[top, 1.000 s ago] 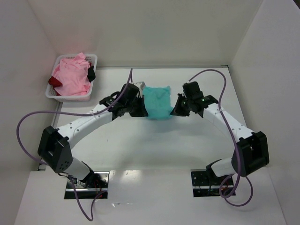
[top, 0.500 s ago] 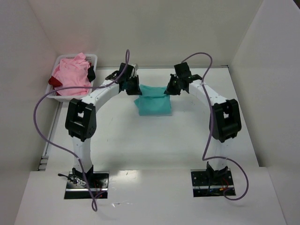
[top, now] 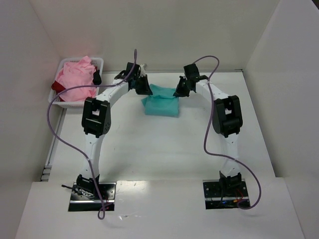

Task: Fold and stack the t-shirts
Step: Fold the long partially folded tshirt into a neat square

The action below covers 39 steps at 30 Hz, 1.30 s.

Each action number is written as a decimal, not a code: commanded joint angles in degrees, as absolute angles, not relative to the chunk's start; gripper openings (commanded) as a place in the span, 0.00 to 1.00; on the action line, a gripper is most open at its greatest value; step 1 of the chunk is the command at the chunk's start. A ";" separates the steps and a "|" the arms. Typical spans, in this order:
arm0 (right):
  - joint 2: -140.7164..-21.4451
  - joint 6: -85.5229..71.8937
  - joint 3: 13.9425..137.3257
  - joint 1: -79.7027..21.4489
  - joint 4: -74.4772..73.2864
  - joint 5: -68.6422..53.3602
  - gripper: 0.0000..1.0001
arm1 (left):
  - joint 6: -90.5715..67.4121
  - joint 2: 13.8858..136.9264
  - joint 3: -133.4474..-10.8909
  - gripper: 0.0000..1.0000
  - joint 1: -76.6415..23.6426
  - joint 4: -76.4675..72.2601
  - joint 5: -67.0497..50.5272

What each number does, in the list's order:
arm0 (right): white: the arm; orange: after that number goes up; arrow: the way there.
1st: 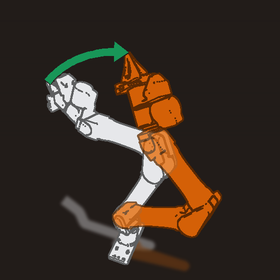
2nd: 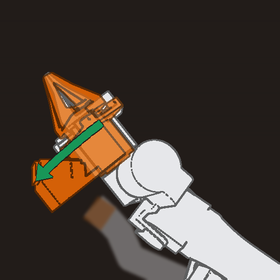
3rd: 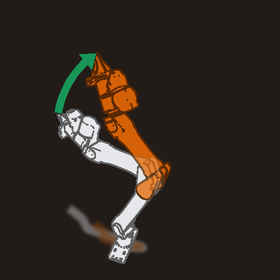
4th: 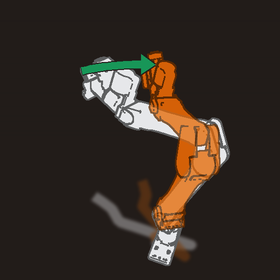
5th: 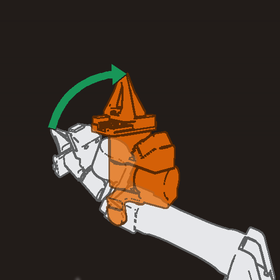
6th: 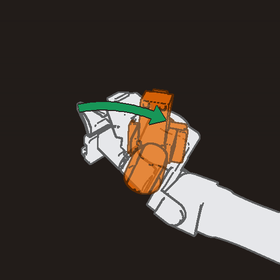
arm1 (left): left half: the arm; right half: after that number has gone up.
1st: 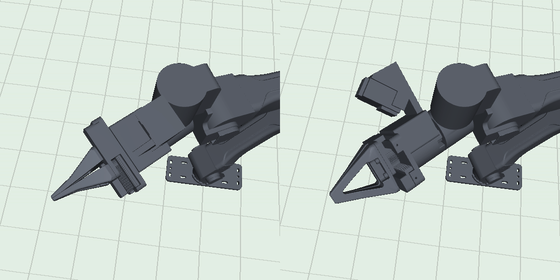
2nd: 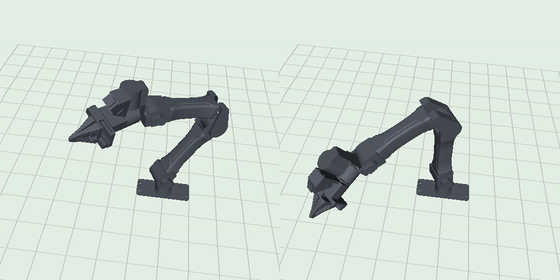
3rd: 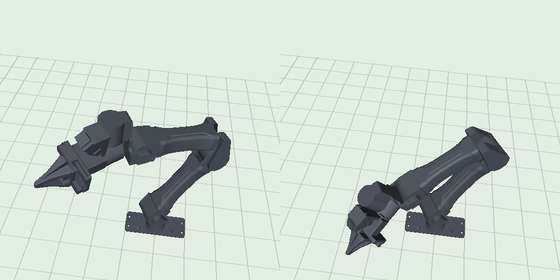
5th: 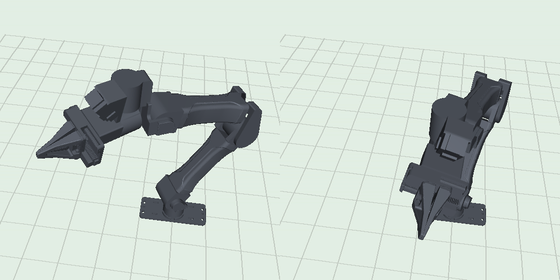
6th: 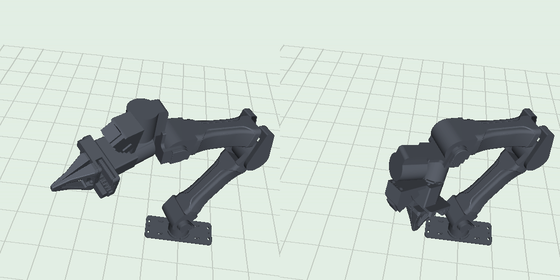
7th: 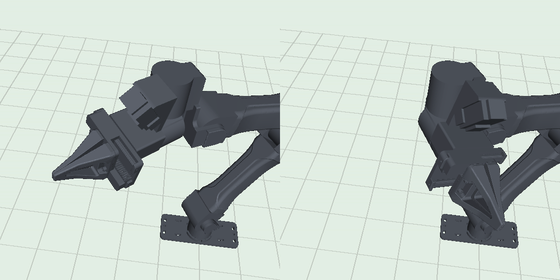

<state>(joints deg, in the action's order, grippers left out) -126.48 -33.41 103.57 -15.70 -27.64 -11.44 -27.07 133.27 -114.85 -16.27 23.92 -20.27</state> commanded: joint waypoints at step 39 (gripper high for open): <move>-140.89 -27.96 134.82 -13.10 -21.80 -12.13 0.88 | -23.12 157.77 -167.87 0.75 -11.16 38.84 -16.10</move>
<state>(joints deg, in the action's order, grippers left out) -144.97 -29.95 132.09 -13.56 -23.27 -12.25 -26.70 162.23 -166.10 -11.79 34.76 -18.00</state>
